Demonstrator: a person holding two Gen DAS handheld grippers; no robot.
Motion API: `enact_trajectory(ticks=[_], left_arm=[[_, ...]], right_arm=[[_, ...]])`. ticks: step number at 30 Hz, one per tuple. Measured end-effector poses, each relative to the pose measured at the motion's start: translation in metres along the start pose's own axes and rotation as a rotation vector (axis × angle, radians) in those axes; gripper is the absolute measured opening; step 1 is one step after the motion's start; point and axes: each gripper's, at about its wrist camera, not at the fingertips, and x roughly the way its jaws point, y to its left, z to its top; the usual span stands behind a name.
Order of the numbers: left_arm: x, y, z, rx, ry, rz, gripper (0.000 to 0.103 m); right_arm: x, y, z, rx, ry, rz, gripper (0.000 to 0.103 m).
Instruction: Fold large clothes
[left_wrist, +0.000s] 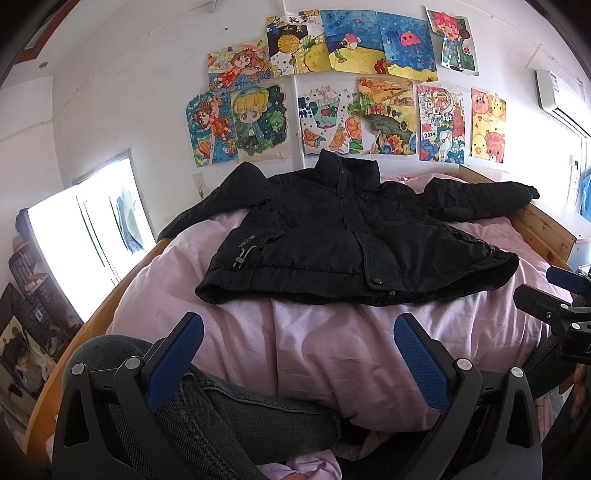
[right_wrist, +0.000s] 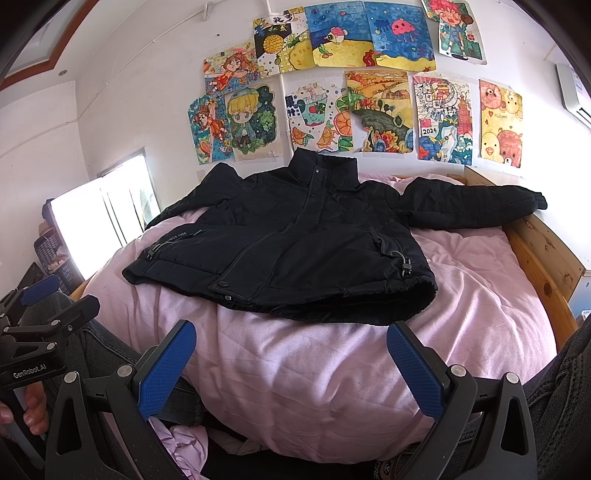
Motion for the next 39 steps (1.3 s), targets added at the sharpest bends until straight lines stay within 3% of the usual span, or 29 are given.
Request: enact_trajectory(ticks=[6,11,14,17,21,25,28,31,35,39], left_arm=[[0.021,0.014,0.012,-0.052,0.103,-0.039,0.101],[0.040,0.011,0.062,0.022,0.125,-0.045,0.101],[0.059,0.008,0.098,0.045,0.149,-0.090,0.101],[0.088,0.002,0.138,0.057,0.191,-0.152,0.101],[0.129,-0.014,0.179,0.122,0.213,-0.169,0.101],[0.183,-0.035,0.203,0.193,0.227,-0.203,0.101],[0.233,-0.051,0.206,0.234,0.230,-0.258,0.101],[0.290,-0.064,0.206,0.215,0.282,-0.322,0.101],[0.358,-0.082,0.198,0.211,0.309,-0.342,0.101],[0.406,-0.093,0.193,0.201,0.340,-0.355,0.101]], right_arm=[[-0.008,-0.006,0.013,0.047,0.000,-0.002,0.103],[-0.017,-0.034,0.048,0.133,-0.049,0.035,0.103],[-0.017,-0.067,0.089,0.177,-0.041,0.081,0.103],[-0.003,-0.103,0.130,0.195,0.006,0.086,0.103],[0.032,-0.159,0.174,0.229,0.153,0.074,0.103],[0.078,-0.226,0.199,0.313,0.201,-0.056,0.103],[0.115,-0.278,0.199,0.407,0.193,-0.148,0.103],[0.156,-0.328,0.186,0.538,0.192,-0.204,0.103],[0.200,-0.391,0.166,0.712,0.118,-0.254,0.103],[0.228,-0.435,0.140,0.867,0.003,-0.320,0.085]])
